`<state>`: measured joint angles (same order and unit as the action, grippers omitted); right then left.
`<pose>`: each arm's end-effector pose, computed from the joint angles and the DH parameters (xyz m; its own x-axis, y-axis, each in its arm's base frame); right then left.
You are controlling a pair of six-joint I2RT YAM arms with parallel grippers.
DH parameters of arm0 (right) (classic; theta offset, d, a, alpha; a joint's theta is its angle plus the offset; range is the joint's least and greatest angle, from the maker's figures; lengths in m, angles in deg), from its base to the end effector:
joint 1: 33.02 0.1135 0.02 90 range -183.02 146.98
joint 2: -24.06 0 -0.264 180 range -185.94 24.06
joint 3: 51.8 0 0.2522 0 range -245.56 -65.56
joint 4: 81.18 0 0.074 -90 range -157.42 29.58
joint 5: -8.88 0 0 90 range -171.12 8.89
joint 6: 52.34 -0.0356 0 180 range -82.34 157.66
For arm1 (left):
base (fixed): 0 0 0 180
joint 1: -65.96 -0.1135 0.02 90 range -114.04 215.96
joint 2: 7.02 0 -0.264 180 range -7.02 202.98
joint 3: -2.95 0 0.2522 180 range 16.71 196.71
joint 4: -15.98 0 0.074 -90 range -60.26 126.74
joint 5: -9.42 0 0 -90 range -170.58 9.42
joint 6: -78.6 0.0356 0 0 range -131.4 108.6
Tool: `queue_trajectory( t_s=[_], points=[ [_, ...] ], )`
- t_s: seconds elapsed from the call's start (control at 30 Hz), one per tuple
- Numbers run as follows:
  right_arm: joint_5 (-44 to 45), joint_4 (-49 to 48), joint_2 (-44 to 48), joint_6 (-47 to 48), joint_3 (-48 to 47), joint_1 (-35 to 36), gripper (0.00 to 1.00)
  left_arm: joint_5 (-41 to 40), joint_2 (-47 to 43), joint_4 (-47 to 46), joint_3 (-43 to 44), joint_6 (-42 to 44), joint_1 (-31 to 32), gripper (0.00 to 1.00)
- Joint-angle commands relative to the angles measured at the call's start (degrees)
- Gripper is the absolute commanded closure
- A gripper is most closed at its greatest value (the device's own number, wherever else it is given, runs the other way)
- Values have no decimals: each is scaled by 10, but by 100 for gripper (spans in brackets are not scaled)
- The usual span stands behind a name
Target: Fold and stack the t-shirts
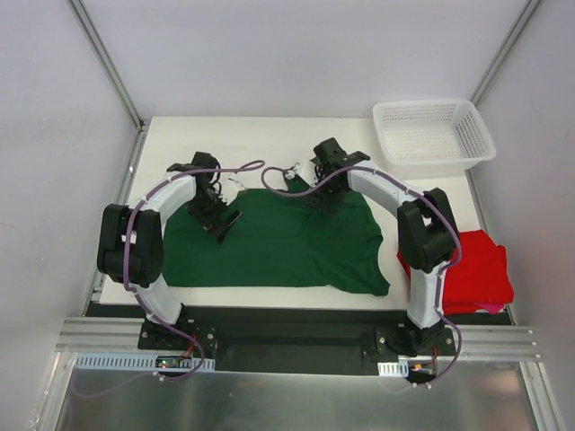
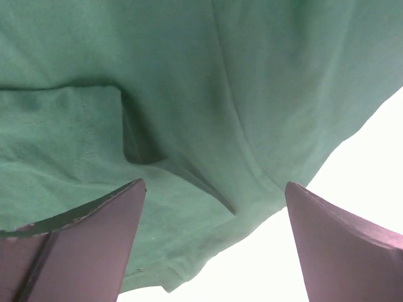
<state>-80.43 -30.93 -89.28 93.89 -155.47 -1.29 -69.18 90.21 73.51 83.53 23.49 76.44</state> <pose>0.3644 0.2248 0.2187 0.0238 -0.9626 -0.2699 -0.9013 0.0962 -0.4224 0.3178 -0.0660 0.1984 -0.6437 0.6893 -0.3324 0.7309 0.6825 -0.0001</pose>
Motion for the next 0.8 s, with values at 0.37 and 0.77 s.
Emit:
queue_trajectory(
  t_s=[0.37, 0.77],
  points=[
    [69, 1, -26, 28, -58, 13, 4, -17, -6, 8, 20, 14, 16, 1],
    [-2, 203, 107, -12, -5, -19, 4, -14, 0, 18, 63, 0, 31, 1]
  ],
)
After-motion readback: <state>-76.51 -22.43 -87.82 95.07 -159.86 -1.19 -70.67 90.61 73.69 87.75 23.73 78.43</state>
